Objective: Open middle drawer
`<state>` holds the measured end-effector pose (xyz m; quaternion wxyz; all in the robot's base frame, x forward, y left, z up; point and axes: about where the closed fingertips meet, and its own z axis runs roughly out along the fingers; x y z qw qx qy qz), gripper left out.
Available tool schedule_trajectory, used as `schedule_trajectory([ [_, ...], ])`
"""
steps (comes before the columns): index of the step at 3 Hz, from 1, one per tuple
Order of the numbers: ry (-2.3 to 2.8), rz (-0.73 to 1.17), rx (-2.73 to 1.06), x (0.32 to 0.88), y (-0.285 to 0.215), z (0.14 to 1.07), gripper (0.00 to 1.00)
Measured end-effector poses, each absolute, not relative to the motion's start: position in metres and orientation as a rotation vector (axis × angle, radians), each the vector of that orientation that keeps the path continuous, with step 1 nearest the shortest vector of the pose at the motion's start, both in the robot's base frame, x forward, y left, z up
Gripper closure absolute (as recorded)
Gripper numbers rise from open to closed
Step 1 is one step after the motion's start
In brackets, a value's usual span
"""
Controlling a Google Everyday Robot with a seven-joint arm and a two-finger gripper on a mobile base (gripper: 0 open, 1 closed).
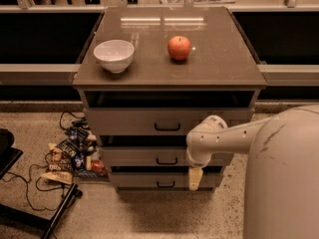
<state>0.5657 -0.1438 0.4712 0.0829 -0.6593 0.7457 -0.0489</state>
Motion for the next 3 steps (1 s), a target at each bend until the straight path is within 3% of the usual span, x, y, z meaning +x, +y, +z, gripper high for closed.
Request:
schedule_trajectory([
  [2, 2.199, -0.135, -1.985, 0.591, -0.136, 0.437, 0.0],
  [3, 2.216, -0.123, -1.986, 0.594, -0.133, 0.422, 0.19],
])
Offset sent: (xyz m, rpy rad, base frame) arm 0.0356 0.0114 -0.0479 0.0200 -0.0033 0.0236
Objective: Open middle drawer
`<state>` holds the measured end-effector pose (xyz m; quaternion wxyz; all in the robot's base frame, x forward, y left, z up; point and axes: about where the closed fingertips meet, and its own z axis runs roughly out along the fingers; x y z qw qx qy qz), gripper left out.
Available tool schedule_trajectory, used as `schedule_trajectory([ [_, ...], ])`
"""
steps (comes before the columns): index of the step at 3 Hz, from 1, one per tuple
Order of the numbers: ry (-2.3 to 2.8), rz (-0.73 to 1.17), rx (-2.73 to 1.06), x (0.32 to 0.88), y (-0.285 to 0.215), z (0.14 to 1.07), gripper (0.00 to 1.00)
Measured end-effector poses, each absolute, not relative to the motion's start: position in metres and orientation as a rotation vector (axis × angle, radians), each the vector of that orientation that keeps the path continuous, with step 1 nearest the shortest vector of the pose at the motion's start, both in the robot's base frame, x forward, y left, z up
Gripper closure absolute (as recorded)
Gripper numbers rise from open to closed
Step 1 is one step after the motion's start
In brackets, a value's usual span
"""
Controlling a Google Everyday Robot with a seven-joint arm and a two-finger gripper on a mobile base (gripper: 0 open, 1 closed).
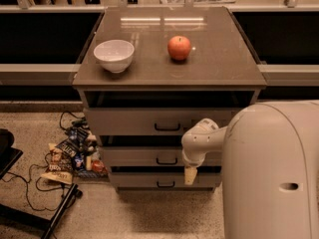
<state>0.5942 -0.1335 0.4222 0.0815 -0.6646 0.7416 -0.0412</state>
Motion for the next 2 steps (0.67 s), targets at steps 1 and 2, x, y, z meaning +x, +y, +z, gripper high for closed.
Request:
schedule_trajectory([
  [1, 2.24, -0.12, -1.968, 0.5941, -0.1327, 0.4142, 0.5],
  [2, 2.25, -0.122, -1.956, 0.5914, -0.1344, 0.4156, 0.73],
])
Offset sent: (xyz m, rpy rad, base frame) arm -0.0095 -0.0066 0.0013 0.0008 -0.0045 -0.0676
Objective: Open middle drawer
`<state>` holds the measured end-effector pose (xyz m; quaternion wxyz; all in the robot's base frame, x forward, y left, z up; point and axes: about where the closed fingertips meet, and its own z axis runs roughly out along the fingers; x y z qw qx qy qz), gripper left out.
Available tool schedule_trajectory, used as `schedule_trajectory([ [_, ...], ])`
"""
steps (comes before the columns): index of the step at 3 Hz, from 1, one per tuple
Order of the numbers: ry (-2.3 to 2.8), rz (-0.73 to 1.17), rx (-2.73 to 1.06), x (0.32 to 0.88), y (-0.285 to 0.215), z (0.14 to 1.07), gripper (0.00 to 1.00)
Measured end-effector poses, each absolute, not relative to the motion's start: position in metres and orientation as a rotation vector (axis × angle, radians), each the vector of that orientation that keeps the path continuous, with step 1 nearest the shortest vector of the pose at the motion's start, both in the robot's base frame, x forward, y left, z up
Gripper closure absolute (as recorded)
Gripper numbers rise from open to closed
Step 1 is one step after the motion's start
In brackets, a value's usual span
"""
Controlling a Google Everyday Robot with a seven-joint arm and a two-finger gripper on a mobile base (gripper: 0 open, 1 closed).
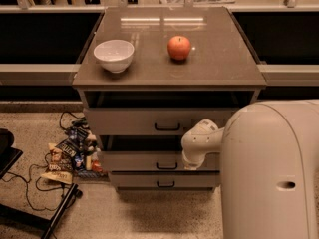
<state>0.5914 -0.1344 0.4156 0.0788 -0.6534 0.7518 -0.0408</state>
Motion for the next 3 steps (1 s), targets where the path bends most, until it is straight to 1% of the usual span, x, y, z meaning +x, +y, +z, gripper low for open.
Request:
schedule_trajectory([
  [1, 2.25, -0.122, -1.956, 0.5914, -0.1344, 0.4195, 0.96],
  [2, 2.25, -0.122, -1.956, 0.5914, -0.1344, 0.4213, 0.35],
  [3, 2.25, -0.122, -1.956, 0.5913, -0.1344, 0.4222, 0.19],
])
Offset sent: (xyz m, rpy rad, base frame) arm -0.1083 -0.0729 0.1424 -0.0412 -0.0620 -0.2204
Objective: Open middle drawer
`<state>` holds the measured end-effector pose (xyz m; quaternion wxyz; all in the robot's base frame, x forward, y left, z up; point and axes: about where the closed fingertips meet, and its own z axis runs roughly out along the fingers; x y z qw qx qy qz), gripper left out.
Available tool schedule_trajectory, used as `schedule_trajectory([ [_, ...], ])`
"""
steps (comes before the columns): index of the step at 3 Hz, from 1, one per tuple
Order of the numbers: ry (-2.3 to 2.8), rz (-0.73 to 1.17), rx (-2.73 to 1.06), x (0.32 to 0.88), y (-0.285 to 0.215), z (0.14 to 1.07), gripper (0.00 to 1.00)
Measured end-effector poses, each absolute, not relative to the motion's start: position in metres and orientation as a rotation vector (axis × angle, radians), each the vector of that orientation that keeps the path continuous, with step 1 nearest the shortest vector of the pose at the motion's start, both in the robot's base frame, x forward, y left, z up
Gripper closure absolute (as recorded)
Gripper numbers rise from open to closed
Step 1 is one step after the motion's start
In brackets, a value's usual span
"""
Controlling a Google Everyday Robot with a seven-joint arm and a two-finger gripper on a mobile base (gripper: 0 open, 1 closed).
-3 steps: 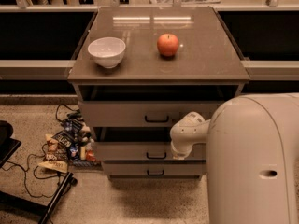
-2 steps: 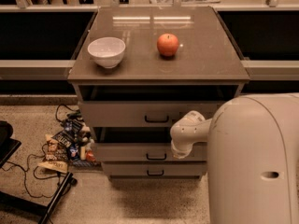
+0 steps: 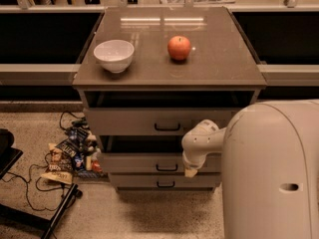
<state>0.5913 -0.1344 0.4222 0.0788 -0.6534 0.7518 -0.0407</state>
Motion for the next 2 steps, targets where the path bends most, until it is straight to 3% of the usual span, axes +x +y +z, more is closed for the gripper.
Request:
schedule_trajectory([
  [1, 2.25, -0.122, -1.956, 0.5912, -0.1345, 0.4221, 0.0],
  [2, 2.251, -0.121, -1.957, 0.5908, -0.1345, 0.4214, 0.04],
])
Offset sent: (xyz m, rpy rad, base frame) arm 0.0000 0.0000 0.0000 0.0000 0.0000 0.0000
